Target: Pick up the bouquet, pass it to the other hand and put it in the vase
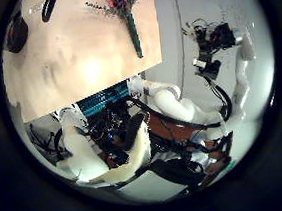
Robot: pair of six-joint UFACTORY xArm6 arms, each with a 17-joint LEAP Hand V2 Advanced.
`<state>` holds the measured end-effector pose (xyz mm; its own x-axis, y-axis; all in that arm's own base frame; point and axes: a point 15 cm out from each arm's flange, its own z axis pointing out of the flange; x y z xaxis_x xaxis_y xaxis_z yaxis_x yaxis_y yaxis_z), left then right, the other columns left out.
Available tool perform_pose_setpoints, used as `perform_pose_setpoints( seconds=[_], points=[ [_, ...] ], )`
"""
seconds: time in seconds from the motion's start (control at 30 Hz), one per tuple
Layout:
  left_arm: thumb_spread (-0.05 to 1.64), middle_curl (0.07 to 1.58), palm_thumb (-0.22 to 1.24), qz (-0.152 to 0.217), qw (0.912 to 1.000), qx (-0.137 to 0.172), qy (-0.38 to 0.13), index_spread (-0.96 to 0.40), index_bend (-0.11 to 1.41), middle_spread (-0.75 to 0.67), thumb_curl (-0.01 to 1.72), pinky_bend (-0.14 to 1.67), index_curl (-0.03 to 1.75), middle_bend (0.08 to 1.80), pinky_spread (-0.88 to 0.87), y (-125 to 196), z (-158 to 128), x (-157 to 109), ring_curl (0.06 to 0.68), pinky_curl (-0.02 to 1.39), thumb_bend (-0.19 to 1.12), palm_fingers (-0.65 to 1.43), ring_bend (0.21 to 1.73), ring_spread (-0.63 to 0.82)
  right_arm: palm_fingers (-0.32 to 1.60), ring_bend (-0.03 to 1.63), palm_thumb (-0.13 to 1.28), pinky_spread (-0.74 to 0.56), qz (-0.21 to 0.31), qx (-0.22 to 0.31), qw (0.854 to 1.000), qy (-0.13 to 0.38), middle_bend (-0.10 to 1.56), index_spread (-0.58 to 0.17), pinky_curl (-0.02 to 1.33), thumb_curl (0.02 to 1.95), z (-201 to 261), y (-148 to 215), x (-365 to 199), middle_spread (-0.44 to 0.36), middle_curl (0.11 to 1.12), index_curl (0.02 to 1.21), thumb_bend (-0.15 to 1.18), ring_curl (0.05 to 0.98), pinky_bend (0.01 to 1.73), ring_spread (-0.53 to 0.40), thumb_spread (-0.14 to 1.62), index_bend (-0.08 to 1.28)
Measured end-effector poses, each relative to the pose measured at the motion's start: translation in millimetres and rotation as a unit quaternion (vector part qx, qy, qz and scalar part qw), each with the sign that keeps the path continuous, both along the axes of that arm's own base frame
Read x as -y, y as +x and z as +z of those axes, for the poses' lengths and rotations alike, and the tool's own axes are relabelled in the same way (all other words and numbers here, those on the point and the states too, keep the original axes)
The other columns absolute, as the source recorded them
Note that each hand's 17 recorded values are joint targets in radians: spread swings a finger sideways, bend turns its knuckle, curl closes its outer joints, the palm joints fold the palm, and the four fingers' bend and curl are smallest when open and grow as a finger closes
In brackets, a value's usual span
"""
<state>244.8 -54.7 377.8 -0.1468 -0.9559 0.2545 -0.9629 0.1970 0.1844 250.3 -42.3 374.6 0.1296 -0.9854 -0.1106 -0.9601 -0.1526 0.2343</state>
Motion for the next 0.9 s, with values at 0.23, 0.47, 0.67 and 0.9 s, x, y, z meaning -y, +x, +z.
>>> perform_pose_setpoints(
  seconds=[0.23,0.47,0.67,0.9],
  points=[
    [1.10,0.28,0.31,0.006,1.0000,0.006,-0.001,0.04,0.16,0.45,0.30,0.46,0.28,0.19,0.67,2,5,0,0.213,0.16,-0.02,-0.02,0.54,0.60,0.19,0.75,0.31,0.36,0.001,-0.001,1.000,0.004,0.31,-0.312,0.23,0.31,1,-2,7,0.033,0.36,0.26,-0.02,0.230,0.65,0.072,1.10,0.16],
    [1.11,0.28,0.32,0.004,0.9996,-0.003,-0.026,0.03,0.17,0.45,0.31,0.46,0.29,0.19,0.67,6,0,13,0.211,0.16,-0.02,-0.01,0.54,0.60,0.22,0.75,0.32,0.36,-0.019,0.003,1.000,0.011,0.32,-0.314,0.22,0.31,-1,-7,31,0.023,0.36,0.26,-0.02,0.224,0.64,0.058,1.12,0.16],
    [1.11,0.29,0.34,-0.036,0.9990,-0.010,-0.025,0.03,0.18,0.45,0.31,0.45,0.31,0.19,0.67,-4,-1,23,0.208,0.16,-0.02,0.00,0.53,0.60,0.26,0.77,0.33,0.35,-0.041,0.008,0.999,0.024,0.32,-0.298,0.22,0.31,0,-5,33,0.018,0.36,0.27,-0.02,0.222,0.64,0.047,1.14,0.16],
    [1.12,0.29,0.36,-0.081,0.9962,-0.023,-0.024,0.03,0.18,0.43,0.31,0.43,0.33,0.19,0.67,-16,-16,25,0.204,0.15,-0.02,0.02,0.52,0.59,0.38,0.85,0.35,0.31,-0.111,0.017,0.992,0.057,0.37,-0.266,0.20,0.31,-14,12,42,0.012,0.37,0.27,-0.01,0.231,0.66,0.020,1.15,0.16]
  ],
)
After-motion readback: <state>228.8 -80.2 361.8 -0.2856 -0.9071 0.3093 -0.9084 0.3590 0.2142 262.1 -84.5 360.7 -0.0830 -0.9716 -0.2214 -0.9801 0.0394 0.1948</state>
